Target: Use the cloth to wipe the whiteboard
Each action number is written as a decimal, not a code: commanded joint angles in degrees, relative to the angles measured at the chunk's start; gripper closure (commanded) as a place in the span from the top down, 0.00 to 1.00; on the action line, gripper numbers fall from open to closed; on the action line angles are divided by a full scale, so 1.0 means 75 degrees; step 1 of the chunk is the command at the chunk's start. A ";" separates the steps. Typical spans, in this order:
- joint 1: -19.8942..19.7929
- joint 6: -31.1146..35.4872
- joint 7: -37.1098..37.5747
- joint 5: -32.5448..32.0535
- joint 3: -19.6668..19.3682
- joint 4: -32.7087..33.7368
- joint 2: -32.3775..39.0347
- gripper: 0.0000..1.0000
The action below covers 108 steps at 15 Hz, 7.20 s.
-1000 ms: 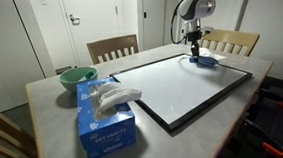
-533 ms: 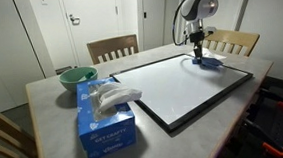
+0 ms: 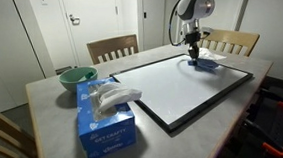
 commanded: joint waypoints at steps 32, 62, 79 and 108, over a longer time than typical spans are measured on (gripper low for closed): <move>0.2227 -0.2806 0.1978 0.0164 0.1019 0.2158 0.0858 0.02; 0.2937 -0.2759 0.1495 0.0048 0.1427 0.3957 0.2199 0.02; 0.3155 -0.2459 0.2481 0.0488 0.1536 0.4123 0.2339 0.02; 0.3613 -0.3725 0.3157 0.1095 0.1889 0.4637 0.2705 0.02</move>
